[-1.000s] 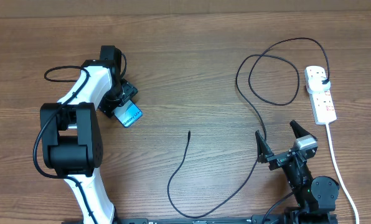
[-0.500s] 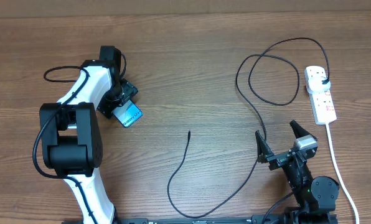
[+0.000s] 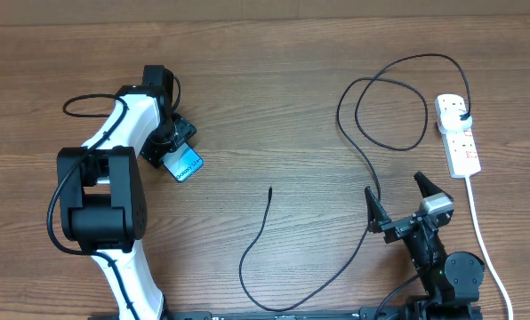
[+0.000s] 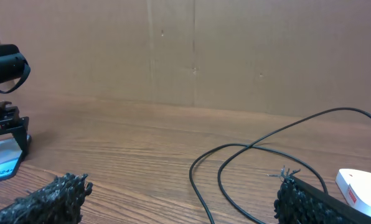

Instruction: Plug charger to phone and switch on socket

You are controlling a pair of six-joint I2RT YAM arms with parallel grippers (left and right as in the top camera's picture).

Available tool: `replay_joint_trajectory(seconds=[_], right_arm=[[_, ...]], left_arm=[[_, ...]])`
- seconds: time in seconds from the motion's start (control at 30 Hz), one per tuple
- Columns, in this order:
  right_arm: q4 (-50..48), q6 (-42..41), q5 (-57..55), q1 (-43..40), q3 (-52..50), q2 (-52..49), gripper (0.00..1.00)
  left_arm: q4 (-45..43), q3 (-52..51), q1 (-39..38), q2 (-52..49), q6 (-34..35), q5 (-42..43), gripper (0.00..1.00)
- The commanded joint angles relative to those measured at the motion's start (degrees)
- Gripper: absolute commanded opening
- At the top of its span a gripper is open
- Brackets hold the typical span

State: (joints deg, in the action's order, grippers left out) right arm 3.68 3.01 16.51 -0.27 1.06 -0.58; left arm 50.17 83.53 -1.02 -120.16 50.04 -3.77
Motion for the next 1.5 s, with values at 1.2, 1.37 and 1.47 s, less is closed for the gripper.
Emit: replay_joint_trajectory(seconds=[1.2, 1.37, 1.47], right_arm=[[-0.33, 0.09, -0.42, 0.31, -0.61, 0.42, 1.00], [-0.33, 0.09, -0.42, 0.31, -0.61, 0.42, 1.00], [-0.33, 0.09, -0.42, 0.31, -0.61, 0.42, 1.00]], left_arm=[[0.50, -2.32, 0.35, -4.35, 0.76, -2.16, 0.04], [0.59, -2.32, 0.35, -4.35, 0.72, -2.03, 0.04], [0.66, -2.29, 0.35, -4.33, 0.68, -0.87, 0.04]])
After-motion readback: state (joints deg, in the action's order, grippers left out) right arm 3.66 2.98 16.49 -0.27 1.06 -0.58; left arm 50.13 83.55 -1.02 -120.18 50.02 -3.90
